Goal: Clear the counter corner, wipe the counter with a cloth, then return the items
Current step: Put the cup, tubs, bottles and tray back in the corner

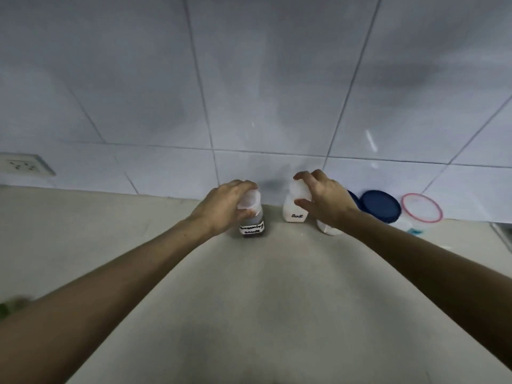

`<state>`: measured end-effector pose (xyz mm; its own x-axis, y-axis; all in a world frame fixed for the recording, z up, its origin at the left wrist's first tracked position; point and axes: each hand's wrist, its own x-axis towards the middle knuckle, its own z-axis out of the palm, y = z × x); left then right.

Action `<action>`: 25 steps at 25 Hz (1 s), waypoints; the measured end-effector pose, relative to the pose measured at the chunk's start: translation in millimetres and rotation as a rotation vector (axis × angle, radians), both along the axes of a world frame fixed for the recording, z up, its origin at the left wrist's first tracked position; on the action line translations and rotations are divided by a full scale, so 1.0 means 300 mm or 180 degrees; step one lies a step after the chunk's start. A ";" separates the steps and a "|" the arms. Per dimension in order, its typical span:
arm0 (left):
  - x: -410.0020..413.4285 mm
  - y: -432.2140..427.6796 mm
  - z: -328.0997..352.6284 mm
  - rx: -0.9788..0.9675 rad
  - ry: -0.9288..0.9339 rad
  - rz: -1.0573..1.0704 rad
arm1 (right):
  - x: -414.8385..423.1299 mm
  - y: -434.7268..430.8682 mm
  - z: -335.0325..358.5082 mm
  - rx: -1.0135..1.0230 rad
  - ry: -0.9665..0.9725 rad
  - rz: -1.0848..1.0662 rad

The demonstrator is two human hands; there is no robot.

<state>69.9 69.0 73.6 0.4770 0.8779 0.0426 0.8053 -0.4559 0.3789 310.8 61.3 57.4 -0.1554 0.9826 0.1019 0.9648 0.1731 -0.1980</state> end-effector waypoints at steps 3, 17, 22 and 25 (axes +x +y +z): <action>0.138 0.062 -0.040 -0.0008 0.0000 0.0171 | 0.077 0.020 -0.021 -0.0057 -0.0033 -0.0075; 0.329 0.111 -0.155 0.0403 -0.0375 0.0273 | 0.121 0.003 -0.079 0.0106 0.0072 -0.0111; 0.227 0.004 -0.148 0.0390 -0.0759 0.0449 | 0.028 -0.154 -0.110 0.0771 0.0656 -0.0372; 0.048 -0.201 -0.164 0.0087 -0.1163 0.0787 | -0.136 -0.282 -0.138 0.0611 0.1161 -0.0249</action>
